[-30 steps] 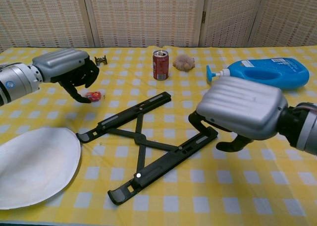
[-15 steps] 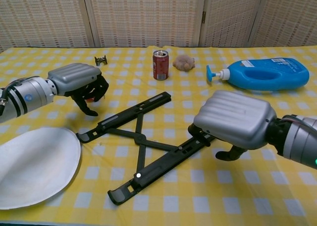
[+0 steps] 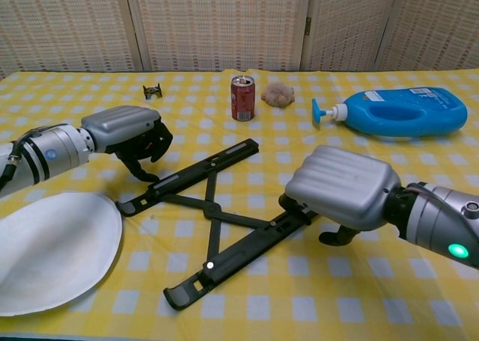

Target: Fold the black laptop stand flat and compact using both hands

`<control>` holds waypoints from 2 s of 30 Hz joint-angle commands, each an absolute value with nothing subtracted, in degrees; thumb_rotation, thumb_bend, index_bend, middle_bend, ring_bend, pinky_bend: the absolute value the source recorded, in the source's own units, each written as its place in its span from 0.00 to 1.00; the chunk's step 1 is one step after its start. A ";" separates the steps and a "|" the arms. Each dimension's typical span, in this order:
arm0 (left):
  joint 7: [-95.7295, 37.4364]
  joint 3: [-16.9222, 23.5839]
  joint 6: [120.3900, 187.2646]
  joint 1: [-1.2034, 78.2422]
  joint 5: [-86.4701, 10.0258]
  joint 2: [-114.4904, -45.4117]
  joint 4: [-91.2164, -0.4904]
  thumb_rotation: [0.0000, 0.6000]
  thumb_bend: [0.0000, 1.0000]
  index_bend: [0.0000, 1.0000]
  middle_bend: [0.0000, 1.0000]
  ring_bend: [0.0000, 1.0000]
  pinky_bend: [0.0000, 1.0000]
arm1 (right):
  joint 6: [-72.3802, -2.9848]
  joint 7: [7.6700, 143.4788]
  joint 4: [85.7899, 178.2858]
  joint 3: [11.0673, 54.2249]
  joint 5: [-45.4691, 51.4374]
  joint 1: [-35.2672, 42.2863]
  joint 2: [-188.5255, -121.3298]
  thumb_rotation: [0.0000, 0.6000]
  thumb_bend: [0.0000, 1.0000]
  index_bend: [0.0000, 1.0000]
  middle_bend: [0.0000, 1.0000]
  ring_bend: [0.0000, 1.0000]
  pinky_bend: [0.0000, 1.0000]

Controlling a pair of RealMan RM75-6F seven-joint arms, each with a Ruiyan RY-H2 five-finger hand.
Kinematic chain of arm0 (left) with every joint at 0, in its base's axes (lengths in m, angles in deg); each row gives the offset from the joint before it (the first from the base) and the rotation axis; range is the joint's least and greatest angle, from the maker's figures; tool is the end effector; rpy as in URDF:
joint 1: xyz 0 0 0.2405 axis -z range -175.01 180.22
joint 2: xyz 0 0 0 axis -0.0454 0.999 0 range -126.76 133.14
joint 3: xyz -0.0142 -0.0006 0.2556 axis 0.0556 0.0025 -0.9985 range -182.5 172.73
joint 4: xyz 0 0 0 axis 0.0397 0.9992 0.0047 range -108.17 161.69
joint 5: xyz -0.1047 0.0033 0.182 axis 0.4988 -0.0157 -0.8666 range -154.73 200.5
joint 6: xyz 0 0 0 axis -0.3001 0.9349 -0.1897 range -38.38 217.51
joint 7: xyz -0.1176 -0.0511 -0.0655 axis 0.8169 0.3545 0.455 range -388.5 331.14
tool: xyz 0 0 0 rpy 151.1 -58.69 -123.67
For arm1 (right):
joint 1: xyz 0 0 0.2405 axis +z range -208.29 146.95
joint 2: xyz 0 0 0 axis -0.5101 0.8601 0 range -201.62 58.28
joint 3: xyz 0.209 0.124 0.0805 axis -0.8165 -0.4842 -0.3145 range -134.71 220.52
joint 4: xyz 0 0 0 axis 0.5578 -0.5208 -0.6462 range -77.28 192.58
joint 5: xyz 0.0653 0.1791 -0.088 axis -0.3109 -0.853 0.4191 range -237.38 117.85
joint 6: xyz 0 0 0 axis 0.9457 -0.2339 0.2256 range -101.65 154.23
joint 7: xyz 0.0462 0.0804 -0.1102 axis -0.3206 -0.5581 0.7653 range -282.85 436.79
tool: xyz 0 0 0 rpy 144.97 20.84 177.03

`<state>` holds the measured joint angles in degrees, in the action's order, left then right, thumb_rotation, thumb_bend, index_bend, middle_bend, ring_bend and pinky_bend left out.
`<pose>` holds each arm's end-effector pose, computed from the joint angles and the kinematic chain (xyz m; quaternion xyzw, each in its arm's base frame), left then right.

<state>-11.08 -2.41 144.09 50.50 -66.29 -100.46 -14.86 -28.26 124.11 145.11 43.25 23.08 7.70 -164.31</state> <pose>-0.1876 0.3949 -0.0550 -0.7874 -0.3128 -0.3870 0.3638 -0.1404 -0.2573 -0.0655 0.8856 -0.0904 0.2748 0.3633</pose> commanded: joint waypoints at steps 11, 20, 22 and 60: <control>-10.50 -2.98 144.52 50.66 -66.43 -99.97 -16.24 1.00 0.08 0.74 0.87 0.77 0.74 | -29.06 123.42 140.68 42.80 23.96 8.10 -167.92 1.00 0.27 0.60 0.81 0.80 0.77; -12.05 -4.26 148.16 51.71 -69.46 -101.57 -10.58 1.00 0.01 0.74 0.87 0.76 0.74 | -29.24 122.90 139.67 42.72 24.11 8.16 -168.68 1.00 0.27 0.60 0.81 0.80 0.77; -11.57 -4.73 149.38 52.01 -70.37 -102.43 -8.22 1.00 0.00 0.74 0.87 0.76 0.74 | -29.28 122.85 139.58 42.69 24.11 8.18 -168.81 1.00 0.27 0.60 0.81 0.80 0.77; -8.01 -8.44 148.15 53.85 -72.35 -101.86 -8.44 1.00 0.00 0.73 0.87 0.75 0.73 | -30.49 123.46 132.60 41.76 25.64 9.22 -173.26 1.00 0.27 0.60 0.81 0.80 0.77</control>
<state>-8.02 -8.41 148.26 53.85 -72.41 -102.04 -8.16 -30.43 123.46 132.73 41.80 25.54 9.17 -173.14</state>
